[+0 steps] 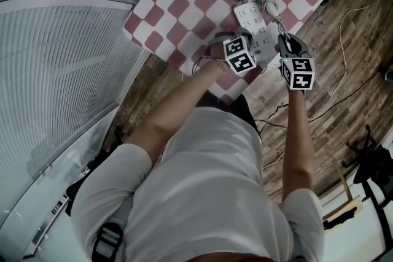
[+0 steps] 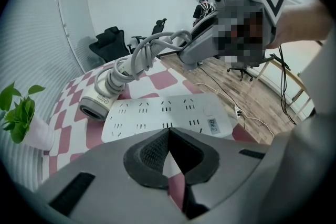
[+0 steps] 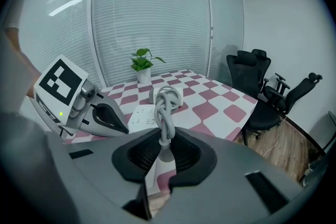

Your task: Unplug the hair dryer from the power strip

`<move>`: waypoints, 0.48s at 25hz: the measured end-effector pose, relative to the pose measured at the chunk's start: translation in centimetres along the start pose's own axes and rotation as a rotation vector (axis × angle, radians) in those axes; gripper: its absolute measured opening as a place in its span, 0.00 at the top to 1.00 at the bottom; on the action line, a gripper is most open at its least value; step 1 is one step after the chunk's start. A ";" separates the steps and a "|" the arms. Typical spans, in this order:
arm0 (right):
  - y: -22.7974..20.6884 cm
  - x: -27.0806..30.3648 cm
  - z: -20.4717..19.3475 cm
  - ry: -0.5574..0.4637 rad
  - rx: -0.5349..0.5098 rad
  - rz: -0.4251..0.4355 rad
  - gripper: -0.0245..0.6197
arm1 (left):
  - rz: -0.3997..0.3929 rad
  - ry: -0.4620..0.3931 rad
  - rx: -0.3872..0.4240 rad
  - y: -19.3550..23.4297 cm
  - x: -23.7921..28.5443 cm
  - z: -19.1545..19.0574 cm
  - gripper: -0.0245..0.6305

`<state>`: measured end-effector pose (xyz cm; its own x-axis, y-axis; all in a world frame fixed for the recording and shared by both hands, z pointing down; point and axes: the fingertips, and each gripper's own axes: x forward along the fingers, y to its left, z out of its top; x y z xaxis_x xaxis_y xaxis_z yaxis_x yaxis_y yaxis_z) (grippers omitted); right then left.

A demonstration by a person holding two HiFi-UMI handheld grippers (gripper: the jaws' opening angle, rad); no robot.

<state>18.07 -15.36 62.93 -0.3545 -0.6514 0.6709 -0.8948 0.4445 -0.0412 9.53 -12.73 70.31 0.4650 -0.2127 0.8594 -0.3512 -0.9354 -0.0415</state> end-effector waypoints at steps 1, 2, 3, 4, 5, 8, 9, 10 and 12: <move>-0.1 0.1 -0.2 0.003 0.002 0.001 0.84 | -0.001 0.000 -0.001 0.0 0.0 0.0 0.92; -0.1 0.2 -0.3 0.006 0.003 0.002 0.84 | -0.001 0.000 -0.002 0.0 0.0 0.0 0.92; -0.1 0.2 -0.4 0.009 0.003 0.002 0.84 | 0.000 -0.001 -0.003 0.0 0.0 0.0 0.92; -0.2 0.3 -0.6 0.012 0.004 0.002 0.84 | 0.001 -0.001 -0.003 0.0 0.0 0.0 0.92; -0.2 0.4 -0.7 0.015 0.004 0.002 0.84 | 0.002 -0.001 -0.003 0.0 0.0 0.0 0.92; -0.5 0.7 -1.3 0.028 0.007 0.000 0.84 | 0.000 -0.002 -0.005 0.0 -0.1 0.0 0.92; -0.6 0.8 -1.5 0.032 0.009 -0.001 0.84 | -0.001 -0.002 -0.006 0.0 -0.1 0.0 0.92; -0.6 0.9 -1.7 0.036 0.011 -0.001 0.84 | -0.001 -0.003 -0.007 0.0 -0.1 0.0 0.92; -0.7 1.2 -2.3 0.043 0.015 0.000 0.84 | 0.000 -0.004 -0.008 0.1 0.0 0.0 0.92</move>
<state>18.89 -15.06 65.44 -0.3430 -0.6240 0.7021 -0.8989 0.4350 -0.0526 9.49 -12.78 70.27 0.4679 -0.2140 0.8575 -0.3577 -0.9331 -0.0376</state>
